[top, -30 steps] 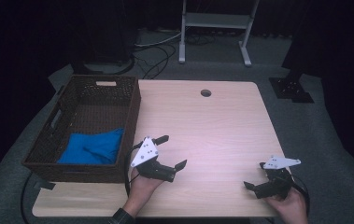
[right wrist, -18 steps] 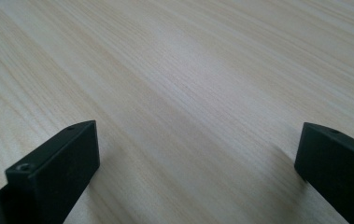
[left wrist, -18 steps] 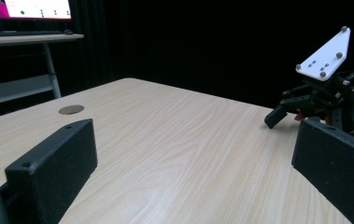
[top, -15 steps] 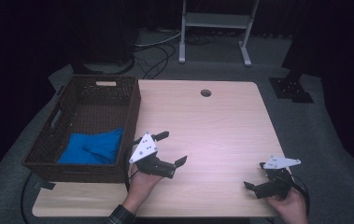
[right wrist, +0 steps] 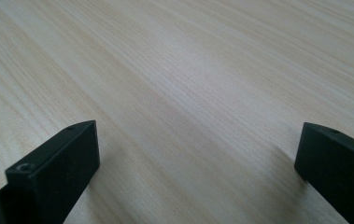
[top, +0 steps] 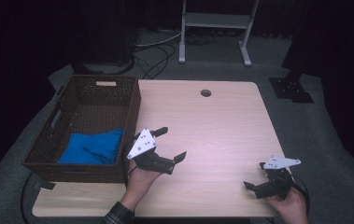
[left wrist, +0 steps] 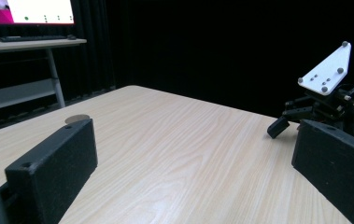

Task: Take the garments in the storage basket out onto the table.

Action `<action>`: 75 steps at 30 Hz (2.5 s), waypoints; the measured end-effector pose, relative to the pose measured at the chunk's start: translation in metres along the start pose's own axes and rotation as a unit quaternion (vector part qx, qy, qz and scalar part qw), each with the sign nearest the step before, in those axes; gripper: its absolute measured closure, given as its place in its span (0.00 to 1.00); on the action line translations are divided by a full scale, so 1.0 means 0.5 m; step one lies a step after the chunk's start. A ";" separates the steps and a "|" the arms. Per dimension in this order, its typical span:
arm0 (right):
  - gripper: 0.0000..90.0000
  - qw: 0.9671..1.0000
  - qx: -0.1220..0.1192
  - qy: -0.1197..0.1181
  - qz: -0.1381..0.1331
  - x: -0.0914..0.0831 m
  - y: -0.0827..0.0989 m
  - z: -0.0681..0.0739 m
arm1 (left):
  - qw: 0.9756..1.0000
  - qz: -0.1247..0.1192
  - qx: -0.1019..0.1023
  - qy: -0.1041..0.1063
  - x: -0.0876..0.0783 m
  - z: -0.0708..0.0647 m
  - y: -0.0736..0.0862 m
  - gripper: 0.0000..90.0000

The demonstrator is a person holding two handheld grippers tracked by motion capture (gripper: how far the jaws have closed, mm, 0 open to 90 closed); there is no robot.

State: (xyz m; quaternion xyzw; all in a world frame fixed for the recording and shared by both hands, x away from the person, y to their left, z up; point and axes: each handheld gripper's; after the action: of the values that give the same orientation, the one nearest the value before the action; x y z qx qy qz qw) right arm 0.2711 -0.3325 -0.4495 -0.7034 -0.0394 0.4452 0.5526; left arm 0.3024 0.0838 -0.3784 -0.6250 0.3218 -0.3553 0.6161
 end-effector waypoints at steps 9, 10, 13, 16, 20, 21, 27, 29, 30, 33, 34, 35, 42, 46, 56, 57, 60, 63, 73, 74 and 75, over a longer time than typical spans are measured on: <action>0.00 1.000 0.000 0.000 0.000 0.000 0.000 0.000 | 1.000 0.000 0.004 0.001 0.004 0.001 -0.017 0.00; 0.00 1.000 -0.001 0.000 0.000 0.000 0.000 0.000 | 1.000 0.001 0.004 0.001 0.004 0.000 -0.019 0.00; 0.00 1.000 0.000 0.000 0.000 0.000 0.000 0.000 | 1.000 0.002 0.006 0.002 0.005 -0.001 -0.025 0.00; 0.00 1.000 0.000 0.000 0.000 0.000 0.000 0.000 | 1.000 0.002 0.005 0.002 0.006 -0.001 -0.030 0.00; 0.00 1.000 0.000 0.000 0.000 0.000 0.000 0.000 | 1.000 0.004 0.006 0.001 0.006 -0.001 -0.036 0.00; 0.00 1.000 0.000 0.000 0.000 0.000 0.000 0.000 | 1.000 0.007 0.007 0.000 0.006 -0.001 -0.038 0.00; 0.00 1.000 0.000 0.000 0.000 0.000 0.000 0.000 | 1.000 0.008 0.007 -0.001 0.008 0.001 -0.048 0.00; 0.00 1.000 0.000 0.000 -0.001 0.000 0.000 0.000 | 1.000 0.007 0.007 -0.001 0.008 0.003 -0.051 0.00; 0.00 1.000 0.000 0.000 -0.001 0.000 0.000 0.000 | 1.000 0.006 0.007 -0.002 0.008 0.003 -0.052 0.00; 0.00 1.000 0.000 0.000 -0.001 0.000 0.000 0.000 | 1.000 0.006 0.006 -0.002 0.010 0.004 -0.056 0.00; 0.00 1.000 0.000 0.000 -0.001 0.000 0.000 0.000 | 1.000 0.007 0.006 -0.002 0.010 0.004 -0.057 0.00; 0.00 1.000 0.000 0.000 -0.001 0.000 0.000 0.000 | 1.000 0.009 0.005 -0.003 0.010 0.004 -0.059 0.00; 0.00 1.000 0.000 0.000 0.000 0.000 0.000 0.000 | 1.000 0.005 0.004 -0.003 0.009 0.007 -0.075 0.00; 0.00 1.000 0.000 0.000 0.000 0.000 0.000 0.000 | 1.000 0.007 0.006 -0.006 0.009 0.009 -0.083 0.00; 0.00 1.000 0.000 0.000 0.000 0.000 0.000 0.000 | 1.000 0.007 0.001 -0.007 0.010 0.013 -0.099 0.00; 0.00 1.000 0.000 0.000 0.000 0.000 0.000 0.000 | 1.000 0.007 0.001 -0.007 0.011 0.014 -0.100 0.00; 0.00 1.000 0.000 0.000 0.000 0.000 0.000 0.000 | 1.000 0.007 0.001 -0.010 0.011 0.014 -0.107 0.00; 0.00 1.000 0.000 0.000 0.000 0.000 0.000 0.000 | 1.000 0.008 0.001 -0.011 0.011 0.015 -0.114 0.00; 0.00 1.000 0.000 0.000 -0.001 0.000 0.000 0.000 | 1.000 0.009 -0.003 -0.015 0.013 0.019 -0.134 0.00; 0.00 1.000 0.000 0.000 -0.001 0.000 0.000 0.000 | 1.000 0.009 -0.003 -0.016 0.013 0.020 -0.135 0.00; 0.00 1.000 0.000 0.000 -0.001 0.000 0.000 0.000 | 1.000 0.010 -0.003 -0.017 0.013 0.021 -0.136 0.00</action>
State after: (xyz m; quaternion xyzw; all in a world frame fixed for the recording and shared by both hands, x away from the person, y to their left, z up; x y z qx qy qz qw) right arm 0.2711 -0.3324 -0.4496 -0.7033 -0.0395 0.4448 0.5531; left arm 0.3125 0.0862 -0.3101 -0.6299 0.3187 -0.3375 0.6227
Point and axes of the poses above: each handheld gripper's, and its own axes: x roughly forward along the jaws, y roughly out of its underside, z roughly to its left, and after that the axes turned 9 degrees about -z, right-handed
